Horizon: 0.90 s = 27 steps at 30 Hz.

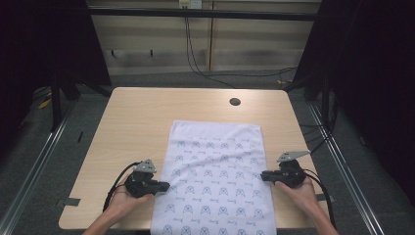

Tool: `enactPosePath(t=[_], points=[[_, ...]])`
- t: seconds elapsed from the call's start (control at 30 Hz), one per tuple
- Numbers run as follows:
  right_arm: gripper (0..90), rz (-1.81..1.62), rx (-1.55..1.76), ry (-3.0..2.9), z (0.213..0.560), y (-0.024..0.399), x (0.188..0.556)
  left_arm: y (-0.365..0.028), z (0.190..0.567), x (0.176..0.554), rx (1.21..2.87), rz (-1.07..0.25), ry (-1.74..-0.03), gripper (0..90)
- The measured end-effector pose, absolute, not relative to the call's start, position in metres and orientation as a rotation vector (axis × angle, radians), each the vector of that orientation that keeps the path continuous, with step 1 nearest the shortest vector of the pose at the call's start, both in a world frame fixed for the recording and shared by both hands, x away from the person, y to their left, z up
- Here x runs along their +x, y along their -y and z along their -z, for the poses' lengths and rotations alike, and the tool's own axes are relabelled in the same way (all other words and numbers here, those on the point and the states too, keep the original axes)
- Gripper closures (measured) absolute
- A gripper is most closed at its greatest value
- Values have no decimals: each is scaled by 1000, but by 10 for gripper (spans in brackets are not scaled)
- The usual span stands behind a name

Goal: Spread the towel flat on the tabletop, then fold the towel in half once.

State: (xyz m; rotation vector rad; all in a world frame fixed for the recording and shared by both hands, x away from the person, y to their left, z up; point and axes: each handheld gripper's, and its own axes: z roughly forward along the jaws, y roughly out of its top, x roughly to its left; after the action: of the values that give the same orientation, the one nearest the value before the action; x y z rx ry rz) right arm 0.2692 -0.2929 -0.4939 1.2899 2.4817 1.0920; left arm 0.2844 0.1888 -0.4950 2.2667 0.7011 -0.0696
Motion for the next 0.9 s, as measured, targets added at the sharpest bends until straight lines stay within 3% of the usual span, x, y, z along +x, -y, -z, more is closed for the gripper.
enactPosePath(t=[0.1, 0.2, 0.4, 0.57, 0.9], points=[[753, -1144, 1256, -2456, 487, 293, 268, -192, 492, 282, 2245, 58, -676, 748], [750, -1181, 1263, -2425, 484, 294, 272, -195, 487, 294, 2162, 37, -693, 724], [750, -1234, 1244, -2401, 481, 288, 280, -197, 483, 332, 2049, -31, -791, 729], [739, -1245, 1206, -2421, 481, 276, 288, -186, 490, 355, 2082, -64, -823, 756], [643, -1193, 1234, -2407, 487, 259, 319, -174, 505, 369, 2102, -133, -851, 714]])
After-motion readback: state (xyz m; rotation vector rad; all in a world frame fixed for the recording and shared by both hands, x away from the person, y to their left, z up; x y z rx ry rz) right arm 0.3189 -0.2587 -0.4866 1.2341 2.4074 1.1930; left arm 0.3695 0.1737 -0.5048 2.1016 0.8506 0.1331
